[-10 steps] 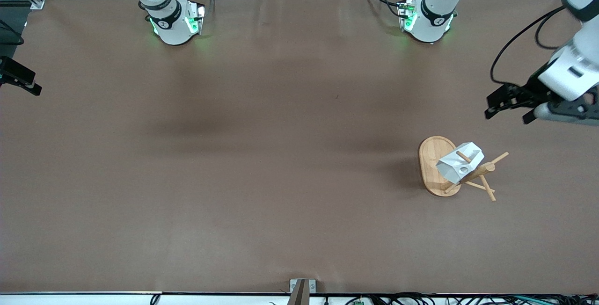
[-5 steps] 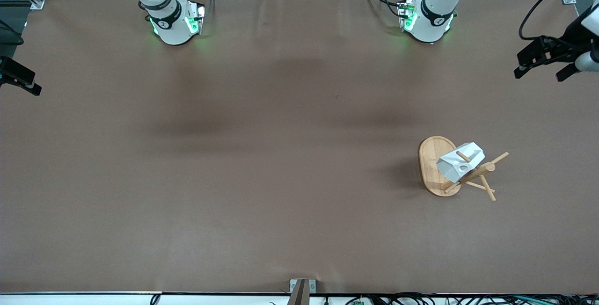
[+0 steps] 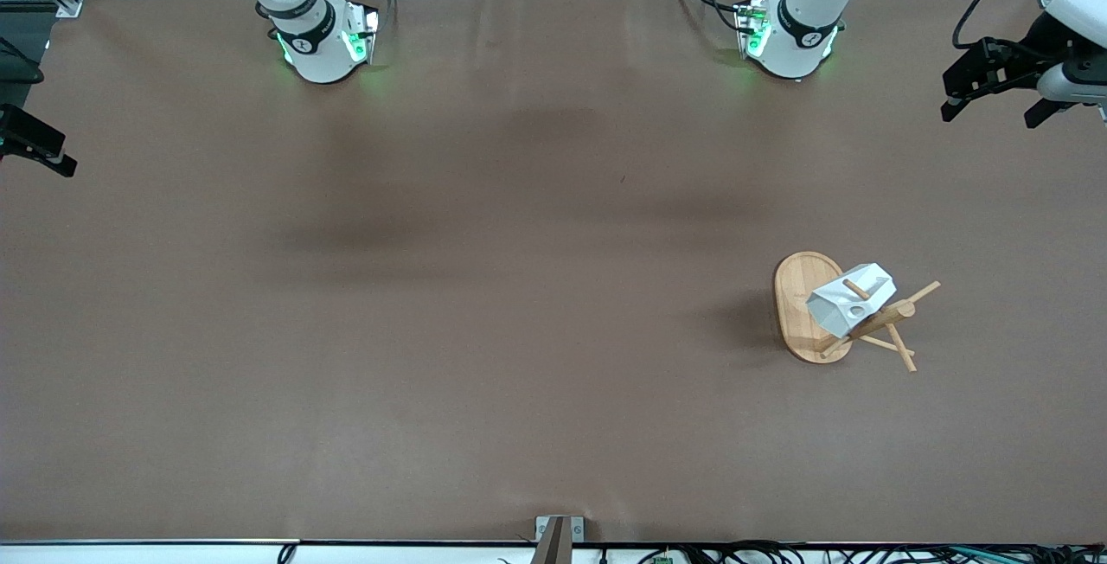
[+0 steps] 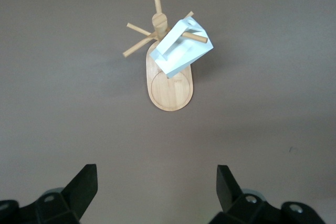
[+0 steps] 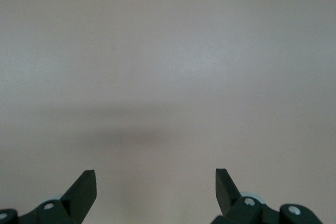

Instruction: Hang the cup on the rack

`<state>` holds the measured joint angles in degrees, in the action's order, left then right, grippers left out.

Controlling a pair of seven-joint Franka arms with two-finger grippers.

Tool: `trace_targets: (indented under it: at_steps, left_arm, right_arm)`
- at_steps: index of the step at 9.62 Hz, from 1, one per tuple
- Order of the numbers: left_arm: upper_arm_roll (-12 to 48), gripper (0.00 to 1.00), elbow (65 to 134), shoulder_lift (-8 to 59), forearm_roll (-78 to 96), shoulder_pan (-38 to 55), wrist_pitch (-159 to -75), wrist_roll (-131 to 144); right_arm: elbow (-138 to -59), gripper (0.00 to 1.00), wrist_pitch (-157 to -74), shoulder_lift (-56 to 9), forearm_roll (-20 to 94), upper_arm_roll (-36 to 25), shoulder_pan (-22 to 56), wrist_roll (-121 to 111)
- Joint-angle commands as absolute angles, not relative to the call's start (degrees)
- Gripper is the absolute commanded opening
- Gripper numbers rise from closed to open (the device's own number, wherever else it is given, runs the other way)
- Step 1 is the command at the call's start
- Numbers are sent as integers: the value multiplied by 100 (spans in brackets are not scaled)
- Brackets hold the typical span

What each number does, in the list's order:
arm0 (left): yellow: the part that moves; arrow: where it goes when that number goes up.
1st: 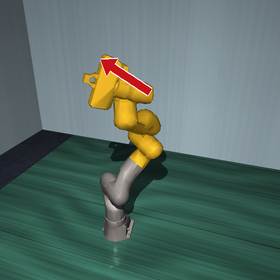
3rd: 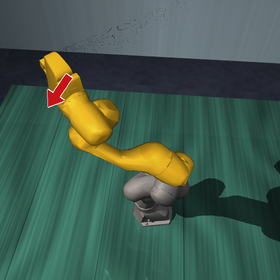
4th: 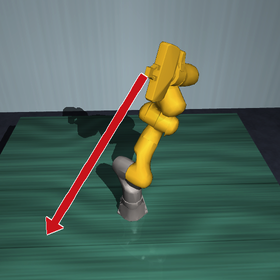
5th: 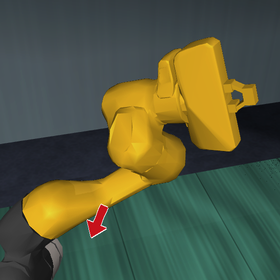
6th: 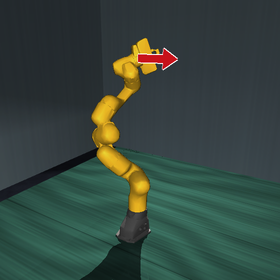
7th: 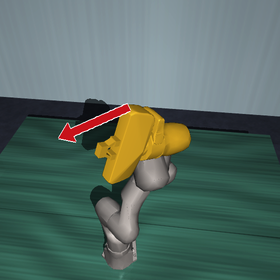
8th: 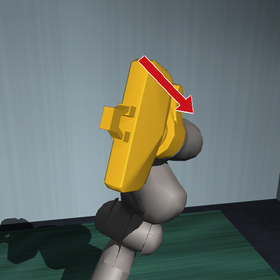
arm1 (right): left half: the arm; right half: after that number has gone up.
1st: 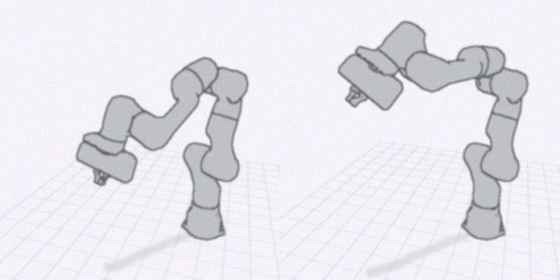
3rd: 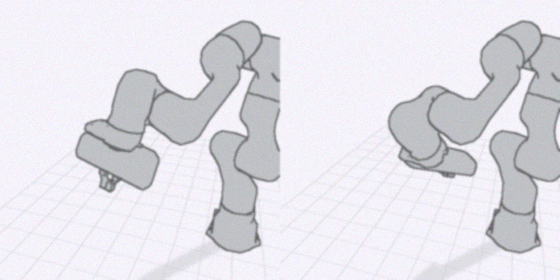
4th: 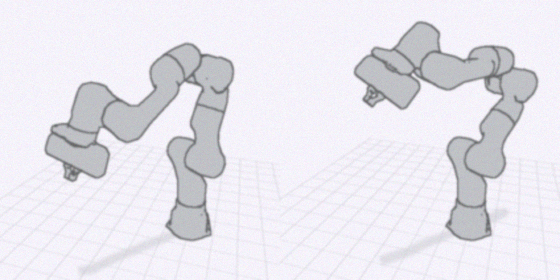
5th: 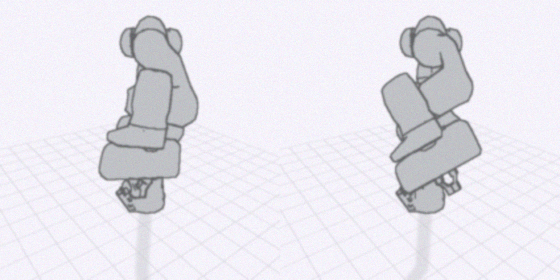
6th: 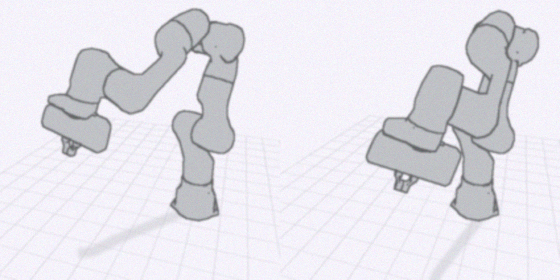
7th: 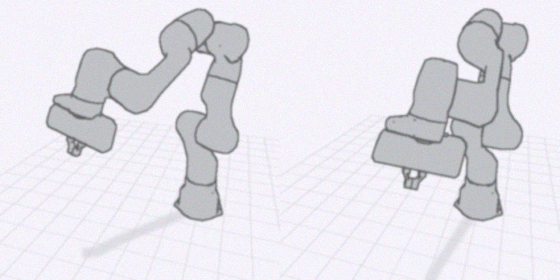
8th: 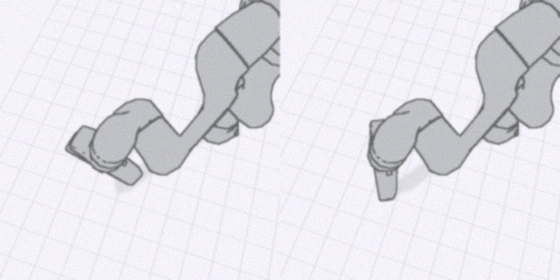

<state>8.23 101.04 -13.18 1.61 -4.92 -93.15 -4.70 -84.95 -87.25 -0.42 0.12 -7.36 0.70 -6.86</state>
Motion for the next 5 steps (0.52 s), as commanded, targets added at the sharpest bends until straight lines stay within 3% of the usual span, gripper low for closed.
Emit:
trace_targets:
  at_steps: [1,5]
  left_arm:
    - [817,100,9985,-985,79,-387,-9228,-413]
    - [791,100,9695,-677,62,-360,-9220,-387]
  right_arm:
    - [-8543,100,-8754,-9,-70,-694,26,-589]
    - [-8543,100,-8754,-18,-70,-694,26,-589]
